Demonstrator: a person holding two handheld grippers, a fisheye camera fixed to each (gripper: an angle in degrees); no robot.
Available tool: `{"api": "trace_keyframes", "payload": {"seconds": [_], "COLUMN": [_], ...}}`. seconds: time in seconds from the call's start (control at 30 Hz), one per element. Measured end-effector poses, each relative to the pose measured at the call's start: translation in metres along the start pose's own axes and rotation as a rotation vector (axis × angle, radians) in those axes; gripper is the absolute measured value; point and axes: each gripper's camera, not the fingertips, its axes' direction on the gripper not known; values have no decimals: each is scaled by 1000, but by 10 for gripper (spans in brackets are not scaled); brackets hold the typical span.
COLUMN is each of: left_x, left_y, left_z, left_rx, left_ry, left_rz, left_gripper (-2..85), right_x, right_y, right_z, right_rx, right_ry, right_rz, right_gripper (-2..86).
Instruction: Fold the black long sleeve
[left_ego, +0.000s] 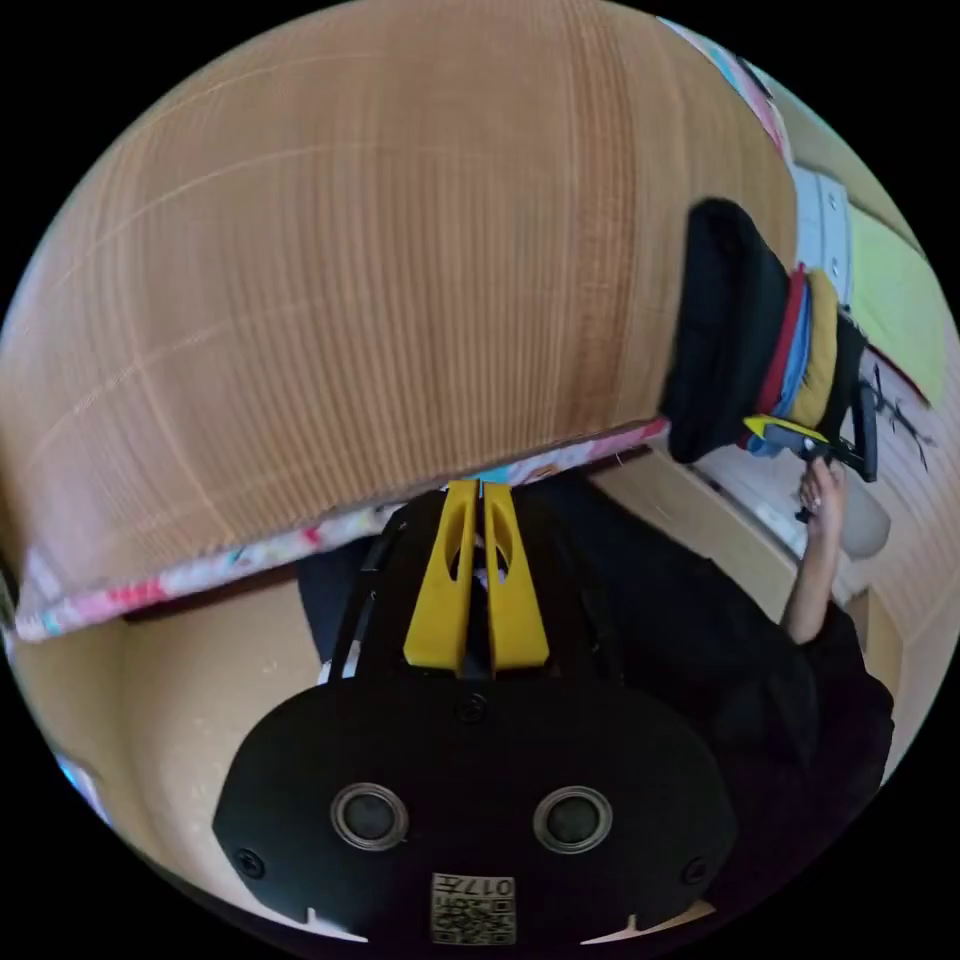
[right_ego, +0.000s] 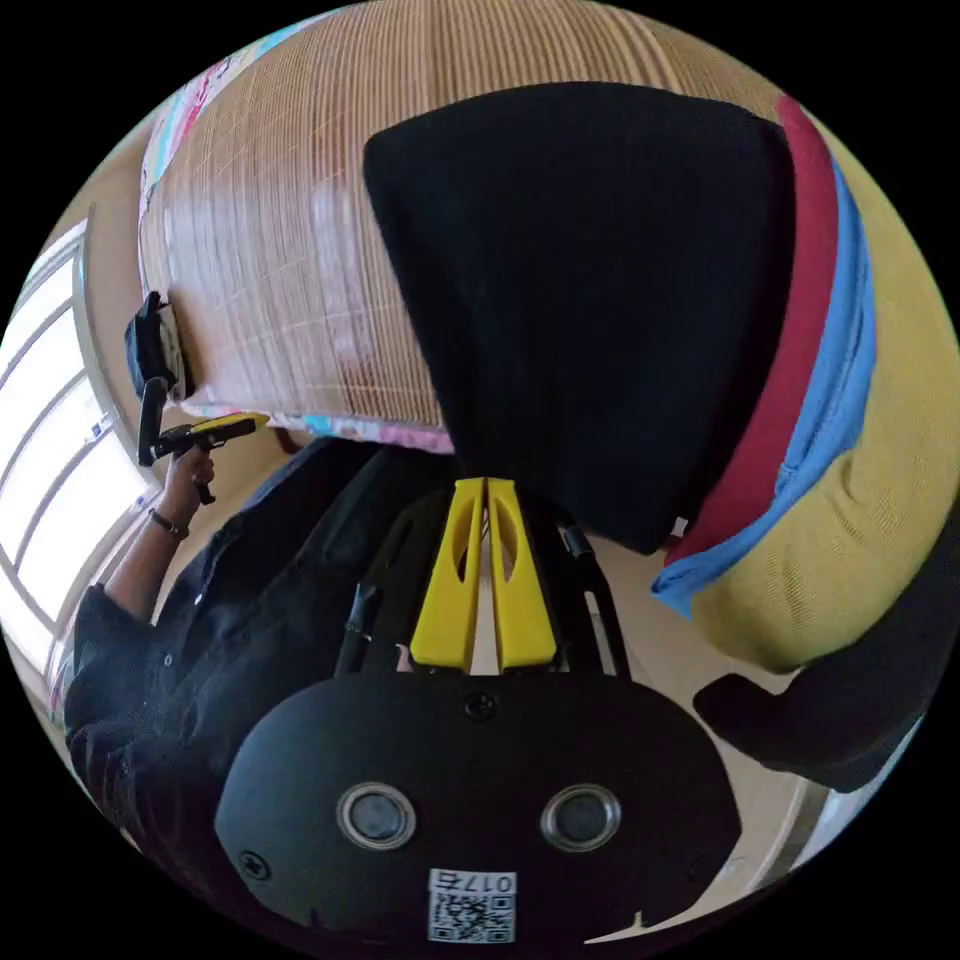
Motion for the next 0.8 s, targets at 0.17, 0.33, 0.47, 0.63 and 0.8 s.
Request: {"api": "trace_keyframes", "payload": {"seconds": [0.17,0.33,0.47,0.63,0.8], "left_x": [-82,-133,-151,-170,-183], "left_y": [118,207,221,199,177], "left_z": [-24,0,-5,-96,-192], "left_rx": [185,348,427,659,772], "left_ry": [143,210,271,181,5], "left_rz": [-253,-544,-657,-521,-417], "left_gripper": [-9,-7,3,57,97], "right_x": [-77,-124,-185,-247,-288], "right_y": [-31,-56,-67,-82,-72], "right_z": [-3,17,18,5,-3], "right_rx": [-423,-662,-639,-514,-466], "right_ry": [177,265,227,10,-19], "right_rz": [-148,-117,-178,-225,-274], "right_gripper": [5,5,5,4,5]}}
